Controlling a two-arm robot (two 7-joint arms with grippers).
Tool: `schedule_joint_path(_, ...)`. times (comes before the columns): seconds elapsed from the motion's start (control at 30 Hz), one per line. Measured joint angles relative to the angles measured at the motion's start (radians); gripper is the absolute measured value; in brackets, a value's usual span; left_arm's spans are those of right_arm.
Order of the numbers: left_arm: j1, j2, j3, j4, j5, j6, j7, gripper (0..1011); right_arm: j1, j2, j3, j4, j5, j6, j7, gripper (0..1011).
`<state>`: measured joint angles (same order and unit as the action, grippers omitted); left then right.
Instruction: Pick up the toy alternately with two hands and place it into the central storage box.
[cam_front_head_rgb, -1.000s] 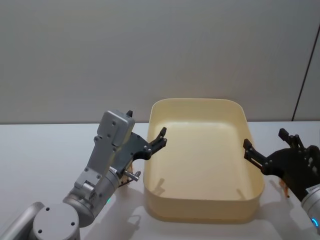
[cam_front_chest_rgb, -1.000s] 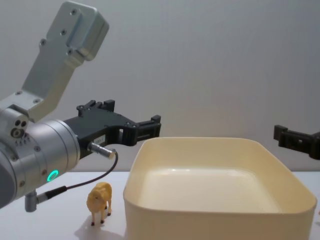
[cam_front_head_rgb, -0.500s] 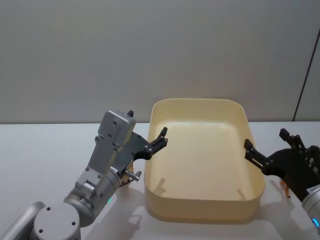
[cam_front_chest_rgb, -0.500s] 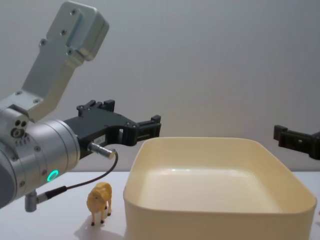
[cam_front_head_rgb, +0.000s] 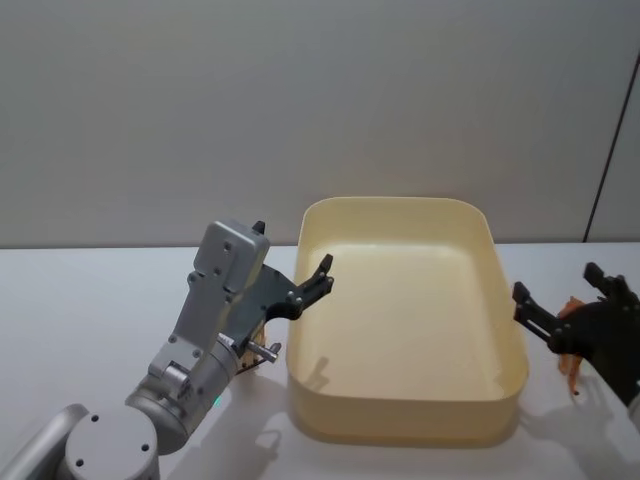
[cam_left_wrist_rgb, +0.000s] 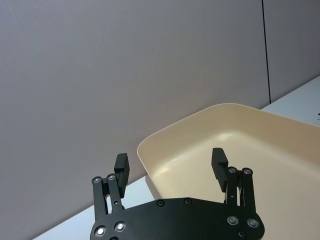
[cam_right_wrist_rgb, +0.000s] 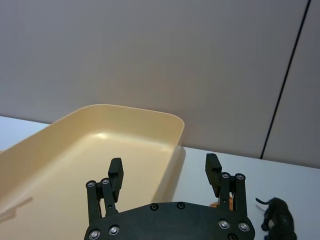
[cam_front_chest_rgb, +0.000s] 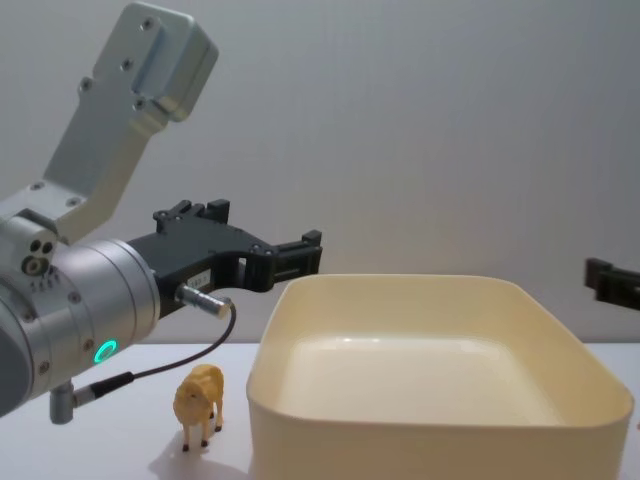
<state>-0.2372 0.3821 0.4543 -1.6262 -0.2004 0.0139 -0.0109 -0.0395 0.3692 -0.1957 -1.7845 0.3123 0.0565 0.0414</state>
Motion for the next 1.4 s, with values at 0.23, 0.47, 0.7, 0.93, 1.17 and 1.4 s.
schedule_joint_path(0.23,0.000,0.000,0.000,0.000,0.000,0.000,0.000,1002,-0.052,0.044,0.032,-0.043,0.029,0.019,-0.033,1001)
schedule_joint_path(0.47,0.000,0.000,0.000,0.000,0.000,0.000,0.000,1001,-0.108,0.085,0.064,-0.084,0.055,0.037,-0.069,1001)
schedule_joint_path(0.7,0.000,0.000,0.000,0.000,0.000,0.000,0.000,1001,-0.147,0.112,0.088,-0.104,0.071,0.057,-0.090,1001)
schedule_joint_path(0.93,0.000,0.000,0.000,0.000,0.000,0.000,0.000,1001,-0.153,0.112,0.094,-0.096,0.077,0.093,-0.094,1001)
schedule_joint_path(1.17,0.000,0.000,0.000,0.000,0.000,0.000,0.000,1001,-0.124,0.091,0.085,-0.056,0.068,0.126,-0.086,1001)
schedule_joint_path(1.4,0.000,0.000,0.000,0.000,0.000,0.000,0.000,1002,-0.071,0.057,0.069,0.006,0.047,0.157,-0.074,1001)
